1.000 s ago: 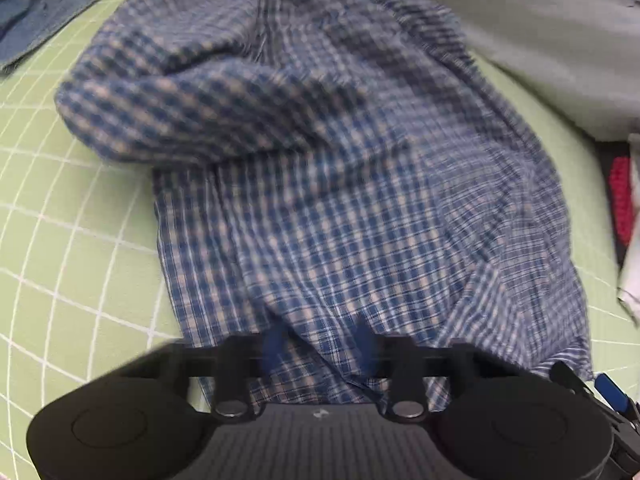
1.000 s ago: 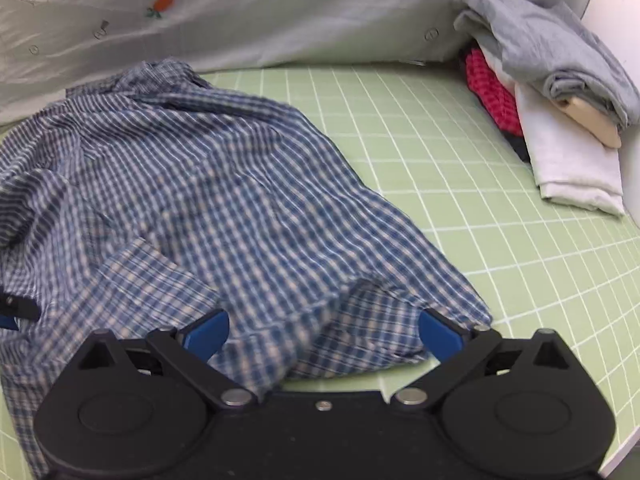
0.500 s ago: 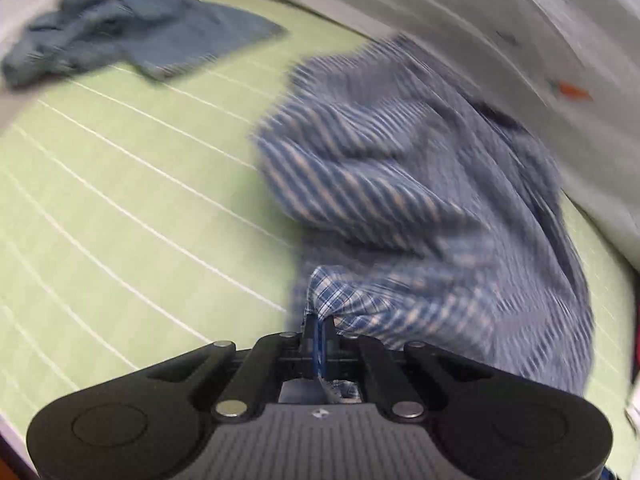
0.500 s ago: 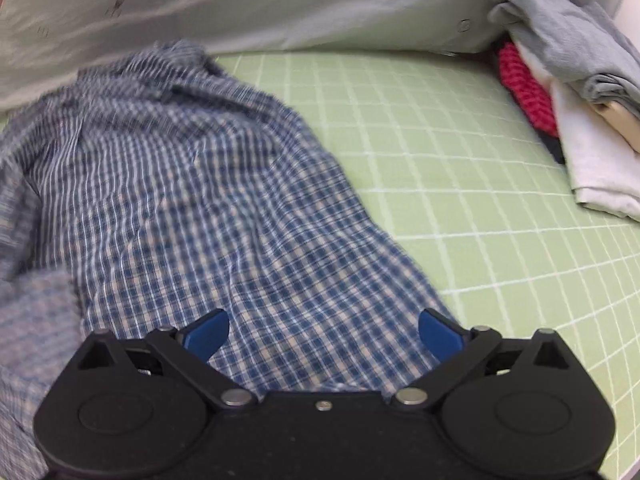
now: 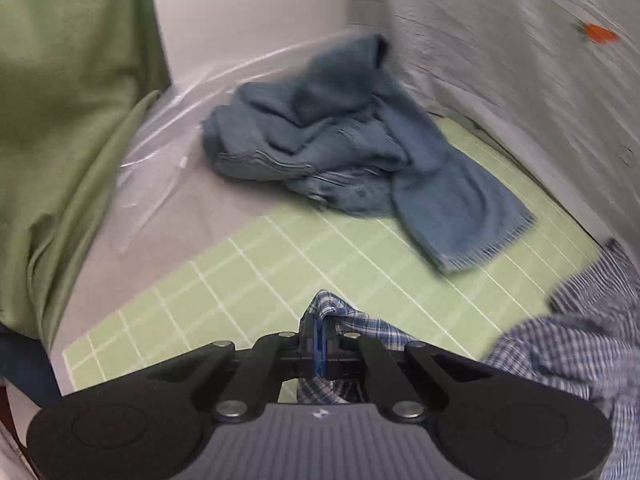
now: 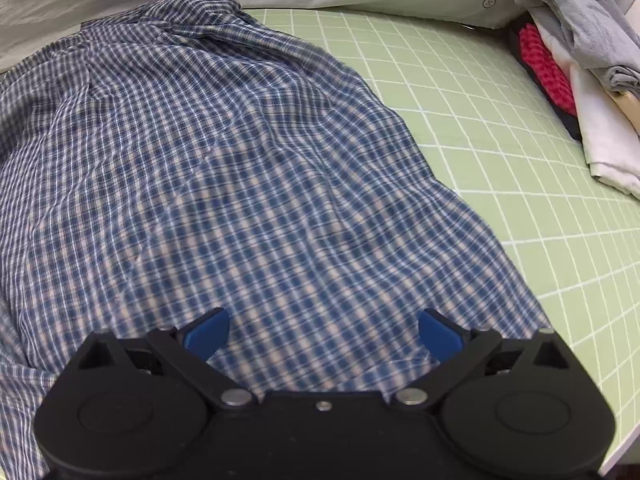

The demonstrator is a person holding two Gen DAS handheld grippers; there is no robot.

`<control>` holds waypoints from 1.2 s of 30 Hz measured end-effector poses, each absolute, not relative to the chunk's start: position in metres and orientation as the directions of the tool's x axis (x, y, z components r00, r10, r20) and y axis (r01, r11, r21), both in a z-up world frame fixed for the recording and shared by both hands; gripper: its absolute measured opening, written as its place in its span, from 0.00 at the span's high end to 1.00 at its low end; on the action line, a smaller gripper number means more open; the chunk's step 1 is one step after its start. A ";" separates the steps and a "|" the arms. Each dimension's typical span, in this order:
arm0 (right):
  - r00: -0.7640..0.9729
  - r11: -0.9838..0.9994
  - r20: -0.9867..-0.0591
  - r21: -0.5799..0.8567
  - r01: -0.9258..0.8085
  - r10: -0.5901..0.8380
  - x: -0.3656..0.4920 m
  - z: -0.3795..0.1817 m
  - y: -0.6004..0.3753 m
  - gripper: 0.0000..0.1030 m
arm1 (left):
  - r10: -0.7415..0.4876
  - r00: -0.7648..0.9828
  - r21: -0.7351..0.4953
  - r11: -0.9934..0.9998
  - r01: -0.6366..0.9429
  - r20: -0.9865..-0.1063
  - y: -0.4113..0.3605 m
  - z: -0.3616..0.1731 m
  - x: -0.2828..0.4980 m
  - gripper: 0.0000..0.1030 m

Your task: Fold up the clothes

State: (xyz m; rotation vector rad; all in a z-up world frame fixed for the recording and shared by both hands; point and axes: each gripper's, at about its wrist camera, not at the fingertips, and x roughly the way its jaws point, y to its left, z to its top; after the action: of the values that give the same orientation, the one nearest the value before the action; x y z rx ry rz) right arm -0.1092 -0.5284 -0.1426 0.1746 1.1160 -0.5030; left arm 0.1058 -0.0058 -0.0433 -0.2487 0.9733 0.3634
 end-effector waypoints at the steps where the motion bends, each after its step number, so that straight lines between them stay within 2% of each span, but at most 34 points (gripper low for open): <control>1: 0.336 0.873 -0.892 -0.119 0.473 -0.303 -0.108 -0.142 -0.525 0.01 | 0.189 0.504 -0.044 0.909 -0.414 -0.843 -0.003 -0.044 0.109 0.88; 2: 0.331 0.871 -0.892 -0.124 0.475 -0.308 -0.106 -0.142 -0.523 0.01 | 0.175 0.501 -0.050 0.914 -0.404 -0.847 -0.007 -0.046 0.109 0.82; 4: 0.331 0.874 -0.889 -0.139 0.466 -0.318 -0.103 -0.140 -0.517 0.01 | 0.133 0.502 -0.065 0.932 -0.358 -0.855 -0.023 -0.049 0.105 0.59; 9: 0.383 0.883 -0.866 -0.129 0.451 -0.322 -0.103 -0.124 -0.522 0.01 | -0.032 0.529 -0.153 0.971 -0.186 -0.848 -0.090 -0.049 0.078 0.40; 15: 0.474 0.921 -0.811 -0.189 0.342 -0.343 -0.091 -0.097 -0.540 0.00 | -0.209 0.463 -0.247 0.969 -0.022 -0.861 -0.159 -0.056 0.046 0.36; 19: 0.500 0.931 -0.805 -0.168 0.325 -0.320 -0.078 -0.098 -0.566 0.00 | -0.208 0.373 -0.255 0.964 -0.079 -0.904 -0.180 -0.081 0.026 0.34; 23: 0.502 0.935 -0.821 -0.105 0.338 -0.273 -0.065 -0.108 -0.597 0.00 | -0.229 0.329 -0.265 0.962 -0.067 -0.916 -0.200 -0.099 0.014 0.34; 27: 0.504 0.946 -0.827 -0.096 0.310 -0.249 -0.044 -0.119 -0.620 0.00 | -0.186 0.313 -0.231 0.966 -0.115 -0.931 -0.209 -0.112 0.020 0.34; 29: 0.498 0.946 -0.831 -0.096 0.309 -0.247 -0.028 -0.124 -0.633 0.03 | -0.155 0.312 -0.210 0.966 -0.151 -0.937 -0.212 -0.118 0.026 0.36; 30: 0.498 0.944 -0.832 -0.085 0.318 -0.243 -0.020 -0.127 -0.640 0.12 | -0.145 0.314 -0.204 0.965 -0.164 -0.938 -0.212 -0.120 0.030 0.43; 31: 0.495 0.937 -0.835 -0.068 0.343 -0.241 -0.014 -0.128 -0.649 0.16 | -0.134 0.315 -0.196 0.965 -0.176 -0.940 -0.212 -0.122 0.034 0.61; 32: 0.491 0.928 -0.837 -0.050 0.368 -0.240 -0.007 -0.130 -0.657 0.26 | -0.119 0.314 -0.183 0.966 -0.184 -0.942 -0.212 -0.124 0.039 0.71; 33: 0.494 0.927 -0.844 -0.010 0.376 -0.210 -0.002 -0.131 -0.665 0.35 | -0.102 0.312 -0.168 0.967 -0.193 -0.945 -0.211 -0.125 0.044 0.91; 36: 0.520 0.926 -0.846 0.098 0.365 -0.115 0.012 -0.135 -0.683 0.53 | -0.062 0.316 -0.132 0.970 -0.205 -0.947 -0.208 -0.125 0.064 0.97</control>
State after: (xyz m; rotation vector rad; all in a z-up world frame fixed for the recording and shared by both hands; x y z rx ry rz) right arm 0.0125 -0.6831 -0.1350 0.2791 0.9849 -0.2925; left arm 0.0635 -0.2081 -0.1249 -0.2449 1.2491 0.0952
